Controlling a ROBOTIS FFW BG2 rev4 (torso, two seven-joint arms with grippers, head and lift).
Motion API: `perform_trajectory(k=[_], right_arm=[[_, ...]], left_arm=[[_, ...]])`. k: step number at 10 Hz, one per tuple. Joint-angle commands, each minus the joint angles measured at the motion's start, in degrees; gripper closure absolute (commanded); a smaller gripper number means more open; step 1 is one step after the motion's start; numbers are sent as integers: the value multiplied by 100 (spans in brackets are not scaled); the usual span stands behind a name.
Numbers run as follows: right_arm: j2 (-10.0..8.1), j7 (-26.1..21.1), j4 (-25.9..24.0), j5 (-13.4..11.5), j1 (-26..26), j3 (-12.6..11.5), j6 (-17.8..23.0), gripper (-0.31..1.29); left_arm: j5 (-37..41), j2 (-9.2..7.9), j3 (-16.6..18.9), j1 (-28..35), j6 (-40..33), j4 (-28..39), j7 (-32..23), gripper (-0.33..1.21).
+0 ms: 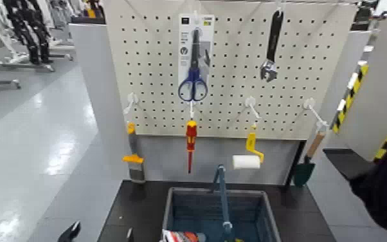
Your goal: Put the red glue tube into the crate.
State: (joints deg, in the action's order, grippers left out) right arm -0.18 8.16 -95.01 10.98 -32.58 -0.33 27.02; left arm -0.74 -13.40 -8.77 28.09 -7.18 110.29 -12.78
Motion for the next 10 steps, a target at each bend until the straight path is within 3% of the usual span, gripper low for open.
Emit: perform_trajectory(k=[1, 3, 7, 10], right_arm=[[703, -95, 26, -17, -38, -2, 163, 17], [703, -298, 123, -61, -56, 25, 470, 17], [712, -386, 96, -219, -65, 16, 497, 17], [712, -719, 35, -412, -108, 69, 506, 17]], left_arm=[[-49, -66, -45, 118, -266, -69, 4, 7], [12, -189, -107, 118, -38, 28, 39, 7], [21, -162, -107, 118, 50, 37, 48, 8], [21, -171, -116, 109, 103, 45, 65, 9]])
